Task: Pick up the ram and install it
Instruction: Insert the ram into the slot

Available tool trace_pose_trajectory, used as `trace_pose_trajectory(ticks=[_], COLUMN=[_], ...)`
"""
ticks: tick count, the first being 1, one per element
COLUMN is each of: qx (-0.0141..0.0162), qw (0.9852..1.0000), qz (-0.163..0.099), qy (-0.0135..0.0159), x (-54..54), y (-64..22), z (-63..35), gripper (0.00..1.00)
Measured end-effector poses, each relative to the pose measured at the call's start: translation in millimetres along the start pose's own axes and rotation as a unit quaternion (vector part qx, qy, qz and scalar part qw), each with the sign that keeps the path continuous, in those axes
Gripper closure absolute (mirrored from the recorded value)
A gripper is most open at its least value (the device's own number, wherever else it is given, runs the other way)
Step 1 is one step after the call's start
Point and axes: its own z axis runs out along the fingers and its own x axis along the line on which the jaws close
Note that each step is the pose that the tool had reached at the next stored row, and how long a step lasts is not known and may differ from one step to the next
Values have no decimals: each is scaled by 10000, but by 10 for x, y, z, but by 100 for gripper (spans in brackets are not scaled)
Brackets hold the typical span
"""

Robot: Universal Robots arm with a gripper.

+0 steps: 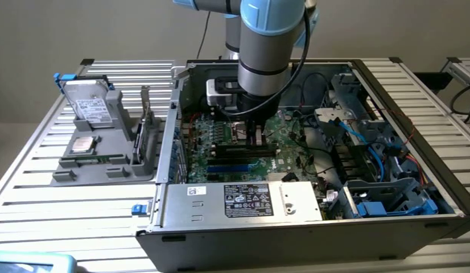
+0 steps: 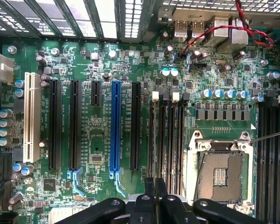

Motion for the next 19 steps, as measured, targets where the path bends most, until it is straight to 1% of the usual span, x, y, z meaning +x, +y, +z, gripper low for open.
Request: trace_pose_trajectory(ticks=[16,19], qx=[-2,-1], qw=[10000,10000], qz=[7,14], qy=[0,4], x=[2,5], y=[-3,-3], z=[18,18], gripper=[87,87])
